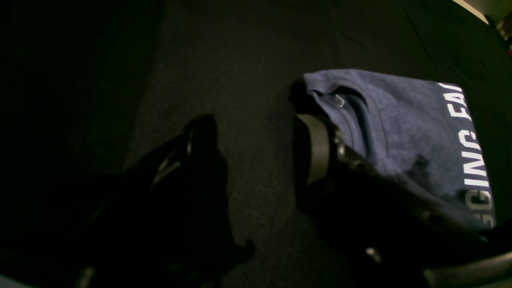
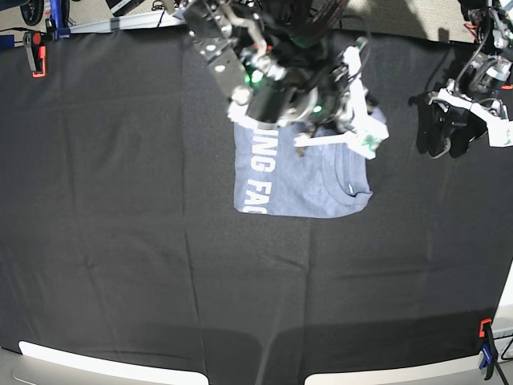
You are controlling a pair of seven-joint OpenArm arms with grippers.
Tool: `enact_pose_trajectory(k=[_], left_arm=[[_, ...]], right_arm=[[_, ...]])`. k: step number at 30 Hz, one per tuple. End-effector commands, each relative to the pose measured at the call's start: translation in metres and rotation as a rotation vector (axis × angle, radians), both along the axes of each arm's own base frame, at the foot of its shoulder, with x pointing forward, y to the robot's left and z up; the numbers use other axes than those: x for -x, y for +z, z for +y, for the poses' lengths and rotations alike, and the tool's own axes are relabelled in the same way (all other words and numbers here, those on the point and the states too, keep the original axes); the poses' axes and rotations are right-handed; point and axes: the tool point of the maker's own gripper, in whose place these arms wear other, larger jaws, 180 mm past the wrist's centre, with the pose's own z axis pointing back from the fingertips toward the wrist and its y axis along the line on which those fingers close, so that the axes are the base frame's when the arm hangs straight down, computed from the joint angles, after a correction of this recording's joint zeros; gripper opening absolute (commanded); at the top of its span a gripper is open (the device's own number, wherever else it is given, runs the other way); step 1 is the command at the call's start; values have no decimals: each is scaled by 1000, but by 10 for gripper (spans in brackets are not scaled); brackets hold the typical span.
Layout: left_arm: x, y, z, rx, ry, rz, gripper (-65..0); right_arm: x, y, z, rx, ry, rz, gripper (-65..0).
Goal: Layout the t-shirt on the table in an organized manner, then fold the t-shirt properly
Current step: 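Release the shirt and lift the right gripper away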
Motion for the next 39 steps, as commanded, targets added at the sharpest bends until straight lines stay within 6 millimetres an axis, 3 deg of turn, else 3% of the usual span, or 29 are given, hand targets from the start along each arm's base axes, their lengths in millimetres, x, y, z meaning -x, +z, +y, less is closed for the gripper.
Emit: enact_pose_trajectory(k=[1,2,5,7,11,14,17,20,26,29,33,39], left_arm=[[-4,13,1,-2,-6,-51,-366],[-4,13,1,-2,-6,-51,-366],[-4,13,1,-2,-6,-51,-366],[-4,13,1,-2,-6,-51,-366],[-4,14,1,-2,-6,-52,-366],[-4,14,1,-1,-5,-52,-369],[-4,15,-2,22,-14,-52,-457],[1,13,-13,92,-56,-17,-650],[15,6,-42,238,-165,84,-650],[27,-5,-69,277,-253,153,-650],[47,-25,-106,268,-350,236,-650],[65,-35,-120,284,-370,275,-650]], right_arm=[[-5,15,6,-50,3,-32,-650],[-4,15,7,-56,5,-29,-637],[2,22,13,-107,25,2,-475],[10,31,19,-170,52,38,-412],[28,50,29,-287,149,71,-406],[24,53,29,-294,153,58,-407],[-6,45,15,-219,65,-24,-409],[-53,36,-15,-129,-108,-112,-455],[-127,56,-73,-137,-348,-214,-650],[-157,48,-98,-90,-416,-219,-650],[-186,18,-110,-14,-428,-146,-650],[-217,-2,-121,79,-422,-104,-650]])
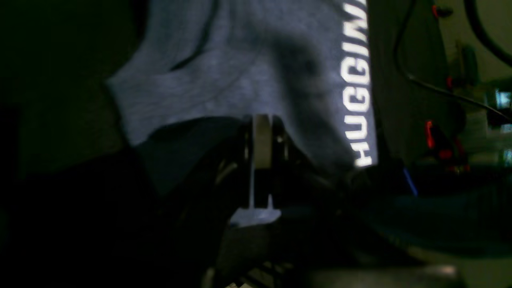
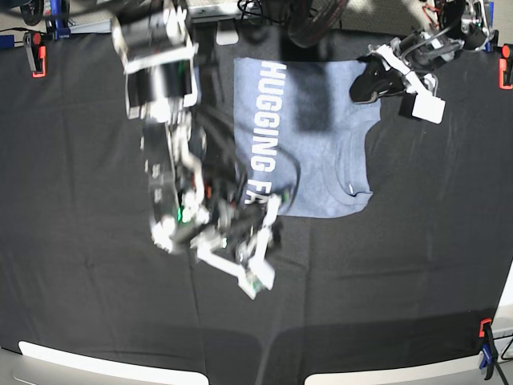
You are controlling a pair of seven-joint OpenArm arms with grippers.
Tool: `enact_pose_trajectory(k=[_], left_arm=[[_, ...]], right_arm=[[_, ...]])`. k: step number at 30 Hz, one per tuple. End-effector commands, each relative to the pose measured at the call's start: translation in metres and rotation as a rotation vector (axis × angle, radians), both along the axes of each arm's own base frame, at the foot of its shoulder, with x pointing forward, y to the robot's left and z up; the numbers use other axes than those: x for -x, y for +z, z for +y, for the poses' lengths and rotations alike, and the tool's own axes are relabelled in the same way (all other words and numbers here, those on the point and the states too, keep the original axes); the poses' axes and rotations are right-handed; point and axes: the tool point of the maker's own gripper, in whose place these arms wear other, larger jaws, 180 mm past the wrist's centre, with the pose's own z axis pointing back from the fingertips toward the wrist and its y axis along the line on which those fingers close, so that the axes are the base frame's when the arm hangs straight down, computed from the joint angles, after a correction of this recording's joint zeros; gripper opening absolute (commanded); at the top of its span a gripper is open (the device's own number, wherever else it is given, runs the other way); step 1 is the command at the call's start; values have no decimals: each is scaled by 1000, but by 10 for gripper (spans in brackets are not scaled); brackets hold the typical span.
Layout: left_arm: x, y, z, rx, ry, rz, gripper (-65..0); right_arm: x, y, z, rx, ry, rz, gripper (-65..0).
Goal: Layout the t-shirt on the table in an organized manner, then fold the t-shirt properly
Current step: 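Release the shirt and lift the right gripper away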
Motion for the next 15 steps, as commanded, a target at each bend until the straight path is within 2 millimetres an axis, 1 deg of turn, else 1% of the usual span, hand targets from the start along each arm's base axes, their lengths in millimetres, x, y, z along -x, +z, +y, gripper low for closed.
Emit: enact_pose_trajectory(k=[1,6,9,11,15], left_arm=[[1,8,0,22,4,-27,-650],[24,3,-4,62,4,36,-650],[37,-2,-4,56,2,73,-650],[40,-7,-2,31,2,78,-650],[37,-26,-2,-63,25,58,-650]], right_arm=[[-12,14,2,-19,3,-44,-650],[-20,-10,-13,14,-13,13,-650],[-20,-18,-19,21,-12,22,-650],[-17,-18,-17,24,11,22,-650],[-13,-20,-12,22,28,32,-650]])
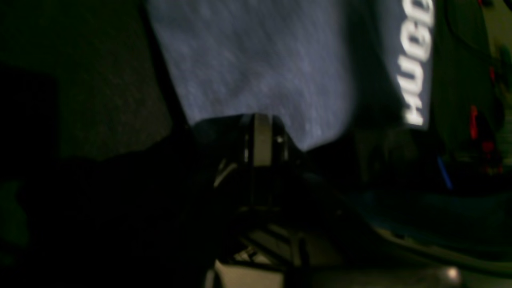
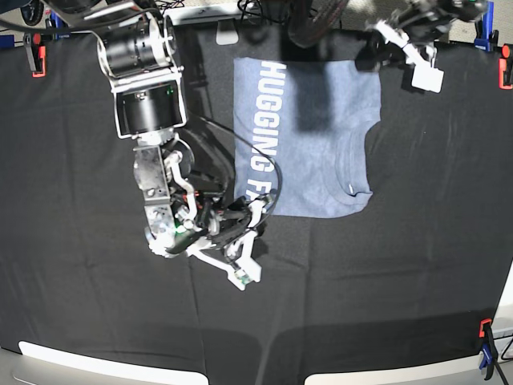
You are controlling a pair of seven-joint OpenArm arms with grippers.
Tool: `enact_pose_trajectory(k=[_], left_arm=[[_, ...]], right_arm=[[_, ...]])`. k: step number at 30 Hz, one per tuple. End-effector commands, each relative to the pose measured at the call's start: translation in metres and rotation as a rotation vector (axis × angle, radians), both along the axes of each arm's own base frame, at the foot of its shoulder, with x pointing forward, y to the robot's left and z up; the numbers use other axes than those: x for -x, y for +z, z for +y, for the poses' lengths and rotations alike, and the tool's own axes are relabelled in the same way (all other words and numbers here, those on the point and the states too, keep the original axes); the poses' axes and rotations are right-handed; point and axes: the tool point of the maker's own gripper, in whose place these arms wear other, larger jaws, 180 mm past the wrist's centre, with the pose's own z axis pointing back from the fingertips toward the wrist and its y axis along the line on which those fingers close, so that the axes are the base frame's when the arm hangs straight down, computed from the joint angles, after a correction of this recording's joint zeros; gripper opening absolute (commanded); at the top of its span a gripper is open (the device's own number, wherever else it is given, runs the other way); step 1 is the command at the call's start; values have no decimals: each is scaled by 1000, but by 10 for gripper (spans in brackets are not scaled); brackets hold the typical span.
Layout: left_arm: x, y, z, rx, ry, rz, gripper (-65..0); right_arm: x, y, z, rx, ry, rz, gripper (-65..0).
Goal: Layout the t-shirt on the table in an organized manner, then fold the t-shirt properly
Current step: 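Release the shirt and lift the right gripper away, then grasp the folded shirt with both grippers and rotate it on the table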
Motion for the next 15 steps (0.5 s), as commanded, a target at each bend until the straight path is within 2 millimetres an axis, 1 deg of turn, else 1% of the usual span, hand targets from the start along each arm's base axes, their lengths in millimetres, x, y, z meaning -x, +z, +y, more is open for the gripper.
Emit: enact_pose_trajectory(k=[1,3,5,9,11,13,15], left_arm=[[1,0,-5,13,-3,-11,-650],[4,-8,-18,29,-31,9,-650],[5,-10,-32,53,-66,18,-650],[12,-14,-56,82,-146,50,-650],[15,-17,-60,93,-150,63,-650],[14,-23,-56,81,-140,65,-650],[10,-30,-51,29,-147,53,-650]], right_arm=[[-14,21,5,-29,9,-61,-650],[-14,22,5,-32,8,-65,-650],[-15,23,6,-39,7,-71,-650],[-14,21,6,-39,7,-66,-650],[-9,16,5,-35,7,-51,-650],[-1,6,4,-28,11,-29,-650],[11,-8,1,-7,20,7,-650]])
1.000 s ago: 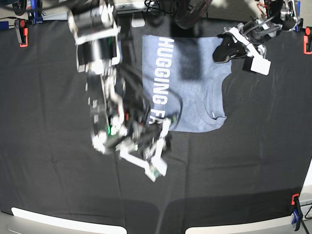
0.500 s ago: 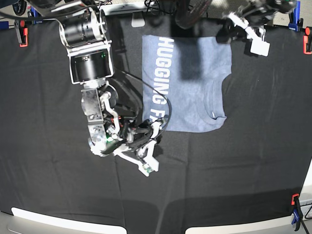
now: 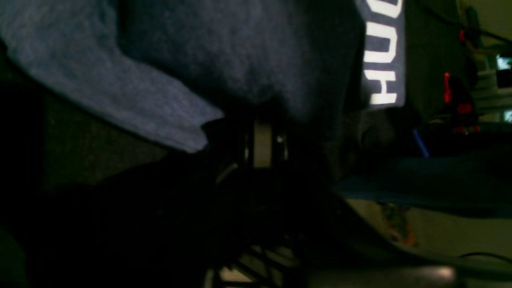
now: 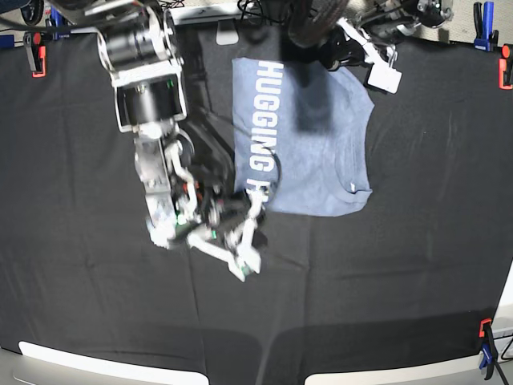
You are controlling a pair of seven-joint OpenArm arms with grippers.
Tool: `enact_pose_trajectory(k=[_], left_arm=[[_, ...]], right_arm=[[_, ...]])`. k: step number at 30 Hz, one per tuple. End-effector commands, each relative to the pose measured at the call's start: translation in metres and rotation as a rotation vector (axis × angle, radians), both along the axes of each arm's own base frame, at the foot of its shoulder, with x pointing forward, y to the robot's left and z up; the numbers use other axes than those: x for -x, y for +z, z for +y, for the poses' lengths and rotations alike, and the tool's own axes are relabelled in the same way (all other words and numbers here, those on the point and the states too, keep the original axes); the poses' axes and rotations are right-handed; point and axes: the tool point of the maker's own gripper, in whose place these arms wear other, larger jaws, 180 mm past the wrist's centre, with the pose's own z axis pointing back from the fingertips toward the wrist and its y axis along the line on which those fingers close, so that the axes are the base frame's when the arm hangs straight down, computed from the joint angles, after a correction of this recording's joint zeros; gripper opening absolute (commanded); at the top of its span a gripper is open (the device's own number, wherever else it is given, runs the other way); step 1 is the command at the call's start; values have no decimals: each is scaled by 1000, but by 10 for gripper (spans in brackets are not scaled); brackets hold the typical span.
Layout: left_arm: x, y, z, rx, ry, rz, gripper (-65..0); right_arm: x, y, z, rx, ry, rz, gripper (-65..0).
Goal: Layout the t-shirt on the table in an organized manner, then fold the t-shirt properly
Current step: 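Grasp the folded shirt with both grippers and rotate it on the table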
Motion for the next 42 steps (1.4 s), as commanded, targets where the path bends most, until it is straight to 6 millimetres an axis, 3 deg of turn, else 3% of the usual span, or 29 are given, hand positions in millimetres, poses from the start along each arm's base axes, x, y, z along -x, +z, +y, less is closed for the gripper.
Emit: enact_pose_trajectory(k=[1,5,15,20,23,28,33,38,42], left_arm=[[-6,-5,6,-38,18,6,-650],[-32,-8,15,-92,56,-47,-650],[-105,-4,55,-307,186,-169,-650],[-128,9,76,-357,212,-256,-650],[-147,12,99,-404,279,-276,-650],[-165,-4,109,-394,305,-242,-650],[-173,-6,120,-415,304,-241,-650],[-182,19,138,-460,279,-299,-650],[-176,34,138,-434,252,-282,-650]], right_arm=[[-5,9,2,-4,17,-28,-650],[12,-12,-12,50,12,9,-650],[28,-19,-36,107,3,-3,-650],[43,-22,-34,101,9,8,-650],[57,-22,-32,98,13,3,-650],[82,-20,-33,114,18,-11,-650],[65,-10,-55,166,-61,-99,-650],[42,2,-96,202,-160,-126,-650],[33,11,-119,167,-220,-134,-650]])
